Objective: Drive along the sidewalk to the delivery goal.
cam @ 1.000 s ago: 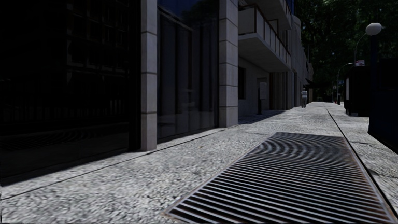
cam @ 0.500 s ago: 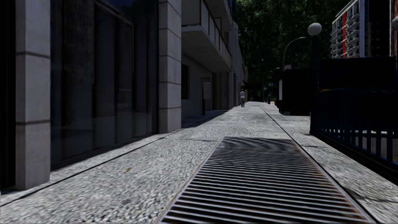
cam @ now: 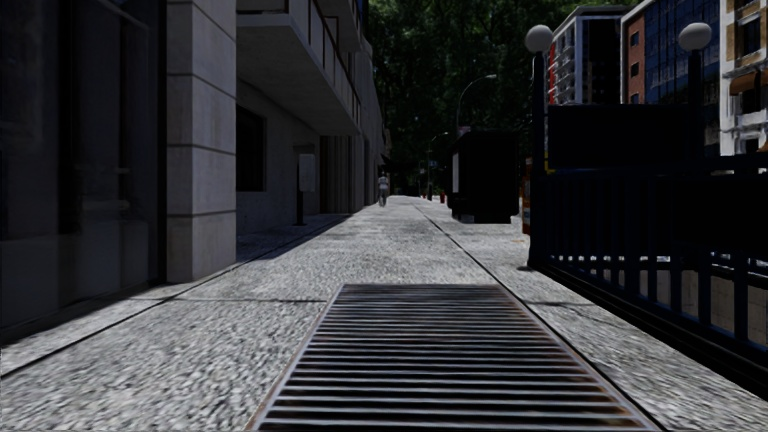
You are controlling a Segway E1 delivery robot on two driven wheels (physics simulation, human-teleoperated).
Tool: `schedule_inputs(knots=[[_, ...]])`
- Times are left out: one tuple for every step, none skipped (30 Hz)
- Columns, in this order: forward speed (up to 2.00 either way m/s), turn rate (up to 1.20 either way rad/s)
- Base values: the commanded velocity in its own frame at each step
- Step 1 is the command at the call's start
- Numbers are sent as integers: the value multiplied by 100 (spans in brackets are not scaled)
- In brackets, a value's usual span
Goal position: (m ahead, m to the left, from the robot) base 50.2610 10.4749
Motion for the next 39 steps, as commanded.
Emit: schedule_inputs(knots=[[200,0],[200,0],[200,0],[200,0],[200,0],[200,0],[200,0],[200,0],[200,0],[200,0],[200,0],[200,0],[200,0],[200,0],[200,0],[200,0],[200,0],[200,0],[200,-9],[200,-9],[200,-23],[200,-30],[200,-31],[200,-32],[200,-32],[200,-32],[200,-32],[200,-14],[200,0],[200,0],[200,0],[200,0],[200,0],[200,0],[200,0],[200,0],[200,0],[200,0],[200,0]])
